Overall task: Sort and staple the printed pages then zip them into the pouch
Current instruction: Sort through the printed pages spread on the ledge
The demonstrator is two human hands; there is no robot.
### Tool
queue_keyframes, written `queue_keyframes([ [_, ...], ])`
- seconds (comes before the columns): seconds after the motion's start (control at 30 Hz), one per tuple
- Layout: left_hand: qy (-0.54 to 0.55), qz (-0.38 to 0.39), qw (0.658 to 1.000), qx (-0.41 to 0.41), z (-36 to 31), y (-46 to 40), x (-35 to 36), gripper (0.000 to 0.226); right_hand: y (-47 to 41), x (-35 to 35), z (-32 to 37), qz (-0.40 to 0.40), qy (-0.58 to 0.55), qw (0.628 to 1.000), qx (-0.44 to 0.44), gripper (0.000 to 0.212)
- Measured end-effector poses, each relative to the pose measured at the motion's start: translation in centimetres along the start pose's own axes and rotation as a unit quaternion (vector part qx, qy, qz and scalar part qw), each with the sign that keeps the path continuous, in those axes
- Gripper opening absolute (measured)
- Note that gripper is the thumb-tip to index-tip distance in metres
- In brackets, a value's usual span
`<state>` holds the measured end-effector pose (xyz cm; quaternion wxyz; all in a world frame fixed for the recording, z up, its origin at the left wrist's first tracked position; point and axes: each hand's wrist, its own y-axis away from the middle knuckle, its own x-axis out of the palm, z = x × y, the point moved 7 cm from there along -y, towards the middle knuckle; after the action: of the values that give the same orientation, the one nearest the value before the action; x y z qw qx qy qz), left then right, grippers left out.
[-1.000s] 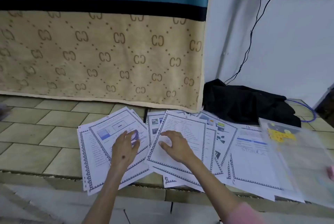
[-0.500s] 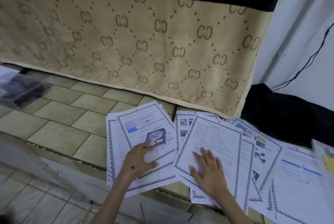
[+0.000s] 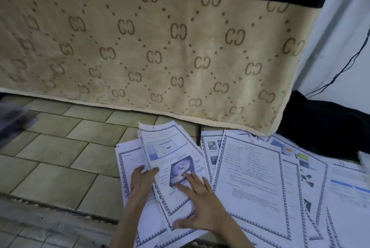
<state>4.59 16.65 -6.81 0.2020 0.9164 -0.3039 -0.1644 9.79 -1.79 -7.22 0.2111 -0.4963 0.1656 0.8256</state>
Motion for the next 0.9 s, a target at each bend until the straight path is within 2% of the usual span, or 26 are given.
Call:
queue_keyframes([
  [0.1,-0.011,0.06,0.998,0.021,-0.5,0.2,0.9,0.021,0.0,0.1,-0.1,-0.003,-0.003,1.0,-0.002,0.092],
  [0.17,-0.074,0.036,0.995,0.061,-1.0,0.4,0.9,0.025,0.1,-0.2,0.1,-0.023,-0.065,0.998,0.004,0.084],
  [0.23,-0.138,-0.004,0.987,0.085,-1.3,0.2,0.5,0.035,0.9,-1.7,-0.6,-0.094,-0.205,0.973,0.047,0.065],
  [0.27,-0.131,-0.005,0.988,0.086,-1.2,0.1,0.4,0.036,1.5,-2.5,-1.2,-0.131,-0.246,0.958,0.066,0.058],
  [0.3,-0.104,0.007,0.991,0.082,-1.1,0.2,0.4,0.036,2.1,-3.2,-1.6,-0.151,-0.252,0.953,0.069,0.059],
  [0.33,-0.064,0.022,0.995,0.073,-1.2,0.4,0.7,0.035,2.6,-3.5,-1.7,-0.139,-0.227,0.962,0.067,0.069],
  [0.4,0.038,0.061,0.997,0.032,-1.2,1.6,1.8,0.03,3.3,-3.1,-1.2,-0.056,-0.146,0.986,0.053,0.094],
  [0.47,0.117,0.129,0.985,0.004,-1.8,3.9,4.0,0.023,3.3,-2.2,-0.8,-0.006,-0.118,0.992,0.043,0.104],
  [0.57,0.204,0.169,0.964,-0.01,-2.4,6.0,6.5,0.031,3.0,-2.6,-1.0,-0.019,-0.187,0.981,0.047,0.115],
  [0.67,0.253,0.121,0.959,-0.033,-2.7,6.0,7.1,0.036,3.5,-2.8,-1.4,-0.024,-0.261,0.964,0.046,0.122],
  [0.73,0.272,0.114,0.955,-0.044,-3.3,6.0,7.2,0.039,3.9,-2.8,-1.6,-0.047,-0.296,0.952,0.061,0.115],
  [0.77,0.265,0.128,0.955,-0.04,-3.8,6.1,7.1,0.04,4.0,-2.8,-1.9,-0.076,-0.325,0.939,0.079,0.101],
  [0.83,0.226,0.156,0.961,-0.023,-4.4,6.2,6.3,0.044,4.3,-3.4,-3.3,-0.177,-0.343,0.907,0.167,0.053],
  [0.87,0.194,0.153,0.969,-0.007,-4.3,6.1,5.4,0.046,4.5,-3.6,-4.3,-0.22,-0.343,0.886,0.22,0.048],
  [0.9,0.138,0.127,0.982,0.027,-3.9,5.6,4.0,0.048,4.7,-3.7,-5.2,-0.251,-0.345,0.866,0.26,0.06],
])
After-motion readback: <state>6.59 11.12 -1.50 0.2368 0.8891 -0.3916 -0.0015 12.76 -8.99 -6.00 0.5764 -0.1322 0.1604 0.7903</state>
